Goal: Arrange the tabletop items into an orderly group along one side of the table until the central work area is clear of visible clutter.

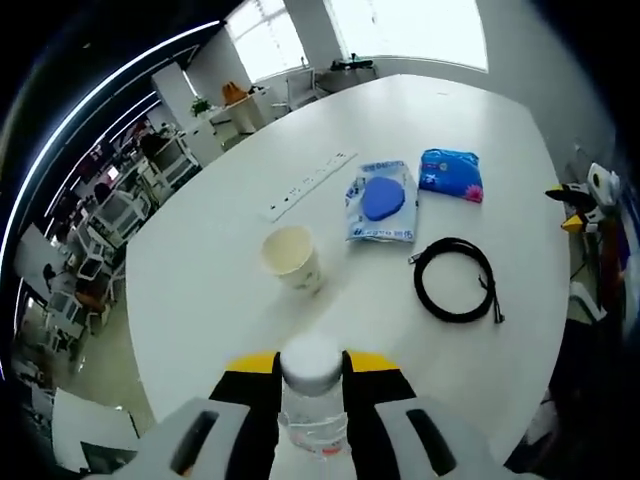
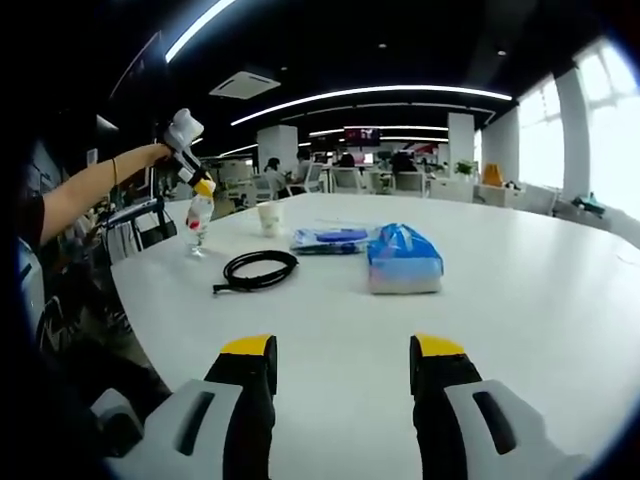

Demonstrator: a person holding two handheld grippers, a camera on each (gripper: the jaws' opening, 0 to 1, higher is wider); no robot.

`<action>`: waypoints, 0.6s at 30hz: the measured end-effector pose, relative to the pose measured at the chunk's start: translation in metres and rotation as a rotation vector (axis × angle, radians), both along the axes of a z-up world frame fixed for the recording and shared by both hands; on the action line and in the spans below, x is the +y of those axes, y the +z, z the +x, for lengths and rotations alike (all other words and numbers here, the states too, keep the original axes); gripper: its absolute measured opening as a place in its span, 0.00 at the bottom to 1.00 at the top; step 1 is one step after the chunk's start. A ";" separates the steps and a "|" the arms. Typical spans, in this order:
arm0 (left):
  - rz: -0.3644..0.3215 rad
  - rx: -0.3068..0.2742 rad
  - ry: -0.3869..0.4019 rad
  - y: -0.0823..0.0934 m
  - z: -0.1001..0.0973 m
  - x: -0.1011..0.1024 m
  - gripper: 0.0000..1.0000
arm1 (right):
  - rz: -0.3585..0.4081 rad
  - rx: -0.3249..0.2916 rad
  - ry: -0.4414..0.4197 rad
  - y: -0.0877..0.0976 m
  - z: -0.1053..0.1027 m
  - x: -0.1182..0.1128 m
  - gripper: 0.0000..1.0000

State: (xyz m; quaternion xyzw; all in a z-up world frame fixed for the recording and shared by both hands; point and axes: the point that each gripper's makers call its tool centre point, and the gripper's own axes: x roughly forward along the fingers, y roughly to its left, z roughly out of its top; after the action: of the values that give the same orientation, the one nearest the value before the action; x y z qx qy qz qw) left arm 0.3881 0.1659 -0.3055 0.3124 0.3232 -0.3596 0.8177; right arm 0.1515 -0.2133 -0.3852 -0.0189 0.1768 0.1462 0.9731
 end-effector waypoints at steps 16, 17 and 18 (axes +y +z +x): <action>-0.231 -0.036 0.062 0.014 -0.022 0.049 0.22 | -0.012 0.005 0.040 0.002 -0.001 0.016 0.50; -0.242 -0.039 0.062 0.014 -0.024 0.052 0.22 | -0.010 0.000 0.042 0.003 -0.002 0.017 0.50; -0.252 -0.041 0.065 0.014 -0.026 0.055 0.22 | -0.008 -0.003 0.045 0.004 -0.002 0.018 0.50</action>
State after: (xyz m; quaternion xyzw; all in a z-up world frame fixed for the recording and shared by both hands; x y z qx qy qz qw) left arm 0.3624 0.2207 -0.2912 0.2036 0.2687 -0.3644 0.8681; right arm 0.1498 -0.1953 -0.3812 -0.0268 0.1755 0.1672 0.9698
